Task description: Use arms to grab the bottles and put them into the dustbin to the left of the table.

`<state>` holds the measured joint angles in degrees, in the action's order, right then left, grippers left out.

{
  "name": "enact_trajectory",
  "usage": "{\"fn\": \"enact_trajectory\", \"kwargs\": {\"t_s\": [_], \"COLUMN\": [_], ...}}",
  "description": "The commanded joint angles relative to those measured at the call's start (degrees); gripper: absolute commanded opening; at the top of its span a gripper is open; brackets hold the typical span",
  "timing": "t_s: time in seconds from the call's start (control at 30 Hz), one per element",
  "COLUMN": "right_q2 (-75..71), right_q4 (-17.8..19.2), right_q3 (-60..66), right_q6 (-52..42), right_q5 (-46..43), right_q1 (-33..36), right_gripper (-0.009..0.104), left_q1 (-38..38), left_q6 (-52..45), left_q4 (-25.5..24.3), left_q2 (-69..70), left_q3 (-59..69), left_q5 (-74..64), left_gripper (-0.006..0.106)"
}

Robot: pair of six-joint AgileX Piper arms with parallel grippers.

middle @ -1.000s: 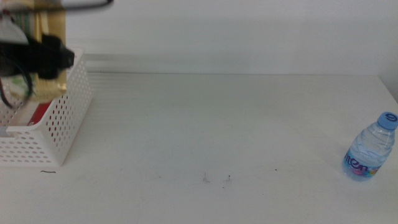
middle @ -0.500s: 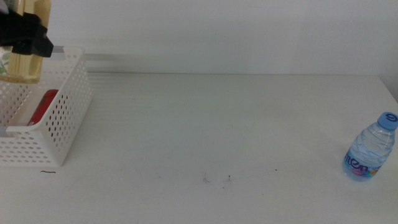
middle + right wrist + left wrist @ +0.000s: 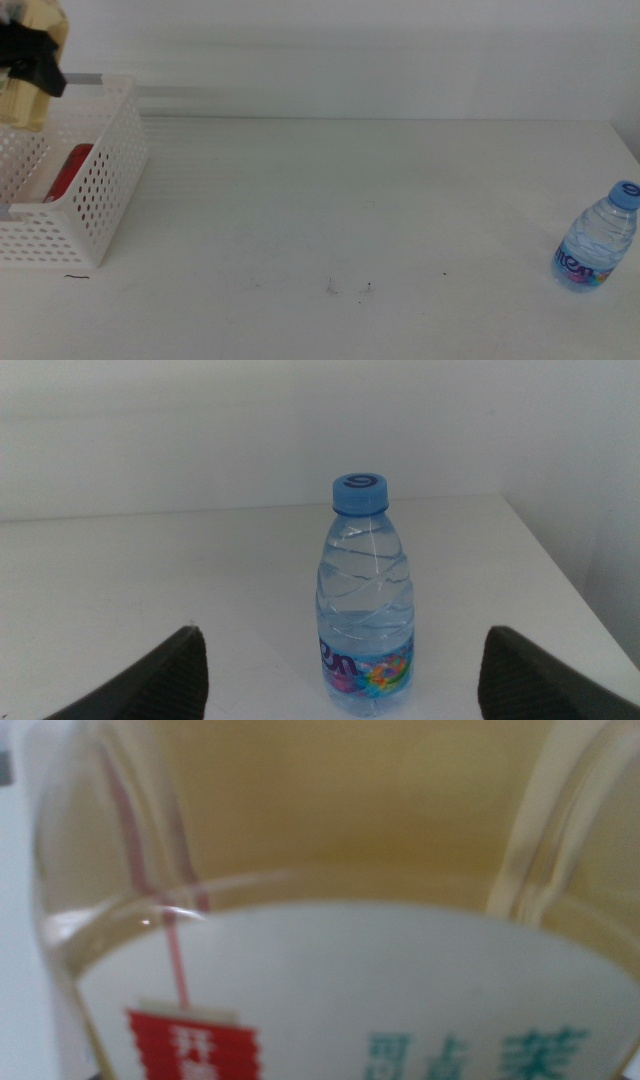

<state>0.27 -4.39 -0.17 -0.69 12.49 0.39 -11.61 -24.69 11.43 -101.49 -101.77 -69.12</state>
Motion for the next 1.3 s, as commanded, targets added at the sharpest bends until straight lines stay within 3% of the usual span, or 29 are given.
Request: {"fn": "enact_trajectory", "kwargs": {"t_s": [0.0, 0.23, 0.93, 1.1, 1.27], "right_q2": [-0.27, -0.27, -0.27, -0.27, -0.27], "right_q4": [0.39, 0.39, 0.39, 0.39, 0.39], "right_q3": [0.17, 0.17, 0.17, 0.17, 0.17], "right_q6": [-0.23, -0.23, -0.23, -0.23, -0.23], "right_q5": [-0.47, -0.47, -0.47, -0.47, -0.47], "right_q1": [-0.39, -0.39, -0.39, -0.39, -0.39], "right_gripper": [0.085, 0.085, 0.085, 0.085, 0.085], "left_q1": [-1.94, -5.61, -5.50, -5.50, -5.50], "left_q6": [-0.88, -2.45, -2.33, -2.33, -2.33], "left_q4": [1.11, 1.11, 2.19, 2.19, 1.39], "left_q2": [-1.40, -7.52, -15.68, -16.96, -17.09], "left_q3": [-2.28, -2.39, -2.10, -2.10, -2.10], "left_q5": [1.87, 2.57, 2.10, 1.50, 2.11], "left_gripper": [0.003, 0.003, 0.004, 0.014, 0.037]}}
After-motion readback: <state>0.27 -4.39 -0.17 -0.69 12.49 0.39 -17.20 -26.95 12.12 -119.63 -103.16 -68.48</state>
